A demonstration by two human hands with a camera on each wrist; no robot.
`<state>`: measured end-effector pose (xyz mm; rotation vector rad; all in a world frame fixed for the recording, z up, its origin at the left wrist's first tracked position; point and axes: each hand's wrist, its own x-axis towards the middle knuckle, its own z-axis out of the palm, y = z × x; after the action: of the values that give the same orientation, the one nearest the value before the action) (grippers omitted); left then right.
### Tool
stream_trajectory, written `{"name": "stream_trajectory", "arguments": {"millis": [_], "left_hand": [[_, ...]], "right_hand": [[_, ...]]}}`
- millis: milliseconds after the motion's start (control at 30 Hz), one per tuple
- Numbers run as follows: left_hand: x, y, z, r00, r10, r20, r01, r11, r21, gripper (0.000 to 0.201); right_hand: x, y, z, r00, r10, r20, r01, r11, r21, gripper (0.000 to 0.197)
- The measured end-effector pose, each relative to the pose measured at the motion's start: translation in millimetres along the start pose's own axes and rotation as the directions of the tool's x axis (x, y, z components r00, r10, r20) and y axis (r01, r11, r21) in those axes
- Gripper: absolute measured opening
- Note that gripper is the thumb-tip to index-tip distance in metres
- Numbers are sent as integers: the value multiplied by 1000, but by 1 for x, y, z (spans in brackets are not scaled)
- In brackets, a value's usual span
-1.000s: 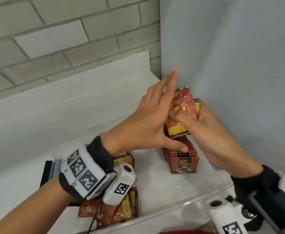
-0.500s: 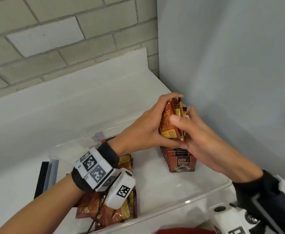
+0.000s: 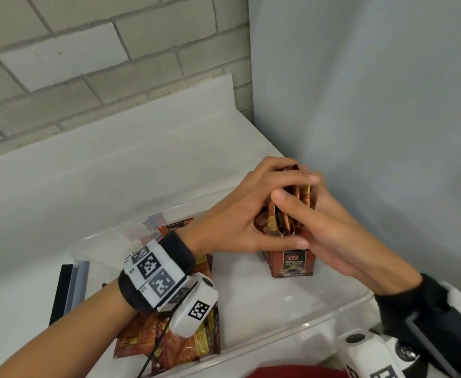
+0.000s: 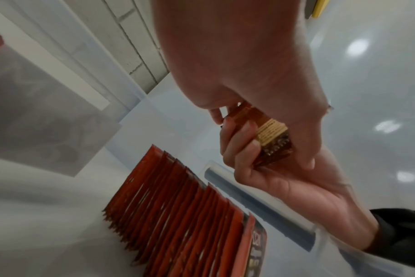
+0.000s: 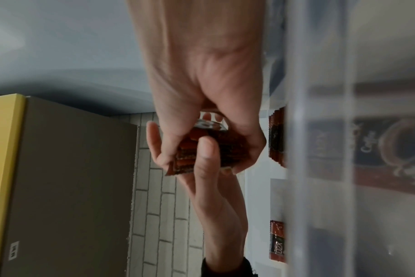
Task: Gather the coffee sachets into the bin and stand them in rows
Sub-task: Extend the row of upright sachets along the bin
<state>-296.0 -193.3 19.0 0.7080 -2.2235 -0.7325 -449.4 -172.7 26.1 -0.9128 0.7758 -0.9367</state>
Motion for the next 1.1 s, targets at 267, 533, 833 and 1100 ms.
{"name": "stream_trajectory", "arguments": {"millis": [267, 533, 833, 1100], "left_hand": [[0, 0, -1, 999, -45, 27, 46, 999, -6, 76], [1, 2, -1, 1000, -6, 24, 5, 998, 60, 69], [0, 2, 0, 998, -59, -7, 59, 998, 18, 91], [0, 0, 1, 993, -102, 60, 99, 994, 55, 114]], "right_hand": [[4, 5, -4, 995, 41, 91, -33, 996, -82, 68], [3, 5, -2, 992, 42, 120, -22, 987, -159, 69], [-1, 0, -3, 974, 124, 187, -116, 992, -54, 19], [-3, 4, -8, 988, 106, 116, -100, 994, -49, 24]]}}
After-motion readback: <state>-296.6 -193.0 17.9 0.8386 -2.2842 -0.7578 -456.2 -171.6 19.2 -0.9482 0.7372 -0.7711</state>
